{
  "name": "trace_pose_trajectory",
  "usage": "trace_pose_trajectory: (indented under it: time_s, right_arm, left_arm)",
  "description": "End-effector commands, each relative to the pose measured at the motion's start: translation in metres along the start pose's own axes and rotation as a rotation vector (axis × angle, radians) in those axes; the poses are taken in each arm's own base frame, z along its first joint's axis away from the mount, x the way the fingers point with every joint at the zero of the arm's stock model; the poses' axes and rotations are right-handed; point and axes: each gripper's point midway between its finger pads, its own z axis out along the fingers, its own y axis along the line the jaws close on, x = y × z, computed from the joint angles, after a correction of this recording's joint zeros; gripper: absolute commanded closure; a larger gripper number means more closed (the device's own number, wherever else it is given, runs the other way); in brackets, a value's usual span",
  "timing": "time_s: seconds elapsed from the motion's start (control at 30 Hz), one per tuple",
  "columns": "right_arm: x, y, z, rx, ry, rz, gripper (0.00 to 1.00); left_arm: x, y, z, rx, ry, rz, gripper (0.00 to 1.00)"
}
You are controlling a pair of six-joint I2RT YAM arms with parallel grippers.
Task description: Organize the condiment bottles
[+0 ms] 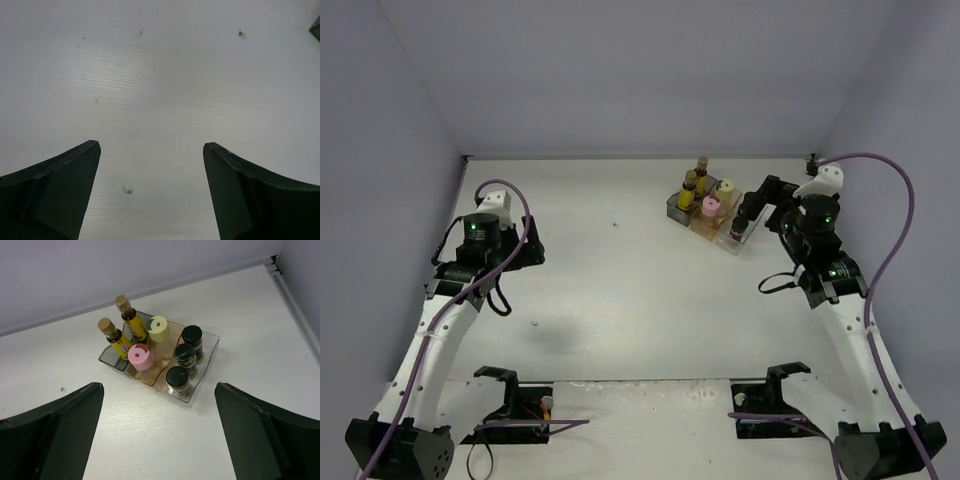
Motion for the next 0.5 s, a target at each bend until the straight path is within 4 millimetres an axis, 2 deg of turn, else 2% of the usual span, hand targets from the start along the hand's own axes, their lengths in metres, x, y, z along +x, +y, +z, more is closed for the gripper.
trace_pose_trajectory:
  time_s: [0.0,0.13,0.23,0.33,0.47]
  right_arm:
    - [-0.021,-0.003,-0.032,0.013,-0.03,-0.025,0.0]
    - [-0.031,0.006,-0.073,-0.024,-0.097,-0.022,0.0]
    - [-0.038,-0.001,-0.097,-0.018,-0.142,-0.012,0.0]
    - [-0.042,-0.005,-0.118,-0.037,-0.185,-0.003,0.0]
    - [-0.042,-0.011,-0.135,-0.057,-0.239,0.003,0.0]
  left_arm:
    - [-0.028,-0.007,-0.017,0.031,-0.099,-0.024,0.14]
    - [-0.036,-0.007,-0.029,0.029,-0.124,-0.02,0.14]
    - [-0.041,-0.007,-0.039,0.025,-0.145,-0.018,0.14]
    - [-0.042,-0.009,-0.048,0.036,-0.149,-0.014,0.14]
    - [-0.036,-0.005,-0.054,0.024,-0.142,-0.008,0.14]
